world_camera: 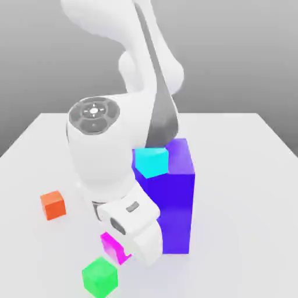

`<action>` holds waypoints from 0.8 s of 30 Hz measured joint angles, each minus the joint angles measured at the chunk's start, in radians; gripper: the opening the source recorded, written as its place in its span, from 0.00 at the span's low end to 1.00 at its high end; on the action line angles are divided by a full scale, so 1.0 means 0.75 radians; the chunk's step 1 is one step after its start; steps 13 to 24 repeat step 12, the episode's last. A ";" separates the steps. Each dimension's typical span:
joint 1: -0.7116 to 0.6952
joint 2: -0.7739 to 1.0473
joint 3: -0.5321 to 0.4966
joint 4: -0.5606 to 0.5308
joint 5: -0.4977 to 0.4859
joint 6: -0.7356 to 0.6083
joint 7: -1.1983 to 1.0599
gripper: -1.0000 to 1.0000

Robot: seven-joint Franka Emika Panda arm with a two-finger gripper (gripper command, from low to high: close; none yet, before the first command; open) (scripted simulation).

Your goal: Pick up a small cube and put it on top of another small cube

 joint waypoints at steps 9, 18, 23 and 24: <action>0.157 0.172 -0.243 0.003 -0.317 0.205 0.214 1.00; 0.166 0.180 -0.255 0.003 -0.328 0.214 0.221 1.00; 0.166 0.180 -0.255 0.003 -0.328 0.214 0.221 1.00; 0.166 0.180 -0.255 0.003 -0.328 0.214 0.221 1.00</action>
